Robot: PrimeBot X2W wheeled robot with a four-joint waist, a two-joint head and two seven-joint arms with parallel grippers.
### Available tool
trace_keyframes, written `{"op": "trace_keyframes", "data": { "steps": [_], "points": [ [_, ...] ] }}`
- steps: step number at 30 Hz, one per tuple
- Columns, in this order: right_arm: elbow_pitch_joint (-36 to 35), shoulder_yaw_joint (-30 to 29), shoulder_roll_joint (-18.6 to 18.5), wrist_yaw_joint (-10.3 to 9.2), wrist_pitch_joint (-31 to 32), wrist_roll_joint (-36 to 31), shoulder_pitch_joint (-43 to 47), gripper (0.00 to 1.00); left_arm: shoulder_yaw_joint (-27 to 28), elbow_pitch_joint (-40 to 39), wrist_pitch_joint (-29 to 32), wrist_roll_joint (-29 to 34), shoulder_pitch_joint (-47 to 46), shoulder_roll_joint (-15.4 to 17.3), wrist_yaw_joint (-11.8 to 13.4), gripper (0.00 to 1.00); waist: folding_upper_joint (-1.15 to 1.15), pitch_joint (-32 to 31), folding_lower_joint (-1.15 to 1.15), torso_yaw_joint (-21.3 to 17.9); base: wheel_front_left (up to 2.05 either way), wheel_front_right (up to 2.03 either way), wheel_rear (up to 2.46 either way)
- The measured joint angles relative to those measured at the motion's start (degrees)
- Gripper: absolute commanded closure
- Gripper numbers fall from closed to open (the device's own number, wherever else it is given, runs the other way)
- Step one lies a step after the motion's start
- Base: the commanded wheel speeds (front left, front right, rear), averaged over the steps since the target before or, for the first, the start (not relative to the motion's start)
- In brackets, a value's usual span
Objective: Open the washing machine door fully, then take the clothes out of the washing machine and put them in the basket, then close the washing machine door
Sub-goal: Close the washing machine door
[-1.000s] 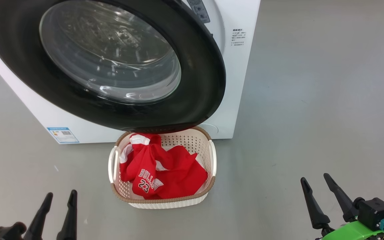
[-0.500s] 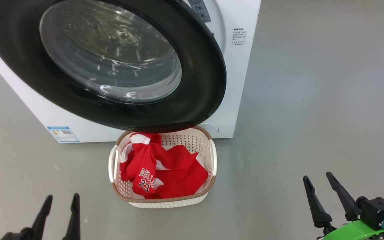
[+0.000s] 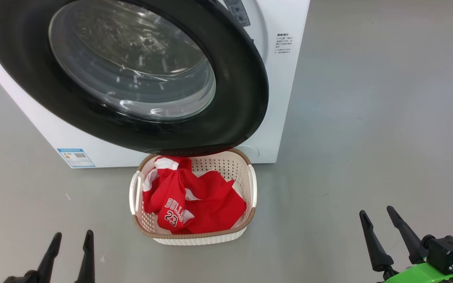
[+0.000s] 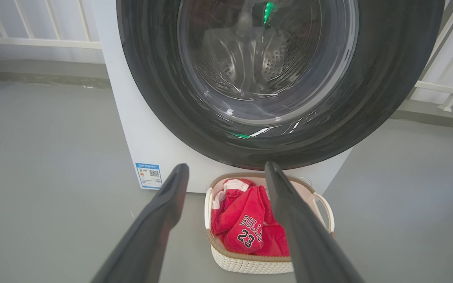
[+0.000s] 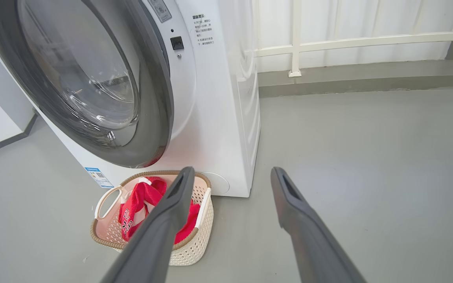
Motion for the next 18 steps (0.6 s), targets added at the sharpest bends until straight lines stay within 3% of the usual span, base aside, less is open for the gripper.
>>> {"op": "trace_keyframes", "data": {
  "steps": [8, 9, 10, 11, 12, 18],
  "points": [
    [-0.3, 0.1, 0.1, 0.00, 0.0, -0.2, 0.0, 0.00, 0.1, -0.4, 0.0, 0.8, 0.0, -0.5, 0.0, 0.00, 0.00, -0.1, 0.00, 1.0, 0.00, 0.00, 0.00],
    [-0.3, 0.1, 0.1, 0.00, 0.0, -0.2, 0.0, 0.05, 0.1, -0.4, 0.0, 0.8, 0.0, -0.5, 0.0, 0.00, 0.00, -0.1, 0.00, 1.0, 0.00, 0.00, 0.00],
    [-0.5, 0.2, 0.1, 0.00, 0.0, -0.2, 0.0, 0.40, 0.1, -0.4, 0.0, 0.8, 0.0, -0.5, 0.0, 0.00, 0.00, 0.0, 0.00, 1.3, 0.00, 0.00, 0.00],
    [-0.6, 0.5, 0.1, 0.00, 0.0, -0.2, 0.0, 0.57, 0.1, -0.4, 0.0, 0.9, 0.0, -0.6, 0.0, 0.00, 0.00, 0.1, 0.00, 1.6, 0.00, 0.00, 0.00],
    [-0.7, 0.8, 0.1, 0.00, 0.0, -0.2, -0.1, 1.00, 0.0, -0.4, 0.0, 1.2, -0.1, -0.8, 0.0, 0.00, 0.00, 0.1, 0.00, 1.9, 0.00, 0.00, 0.00],
    [-0.7, 2.5, 0.0, 0.00, 0.0, 0.0, -2.7, 1.00, 0.0, -0.5, 0.0, 2.3, -0.1, -2.1, 0.0, 0.00, 0.00, 0.6, 0.00, 3.9, 0.00, 0.00, 0.00]
  ]
}}
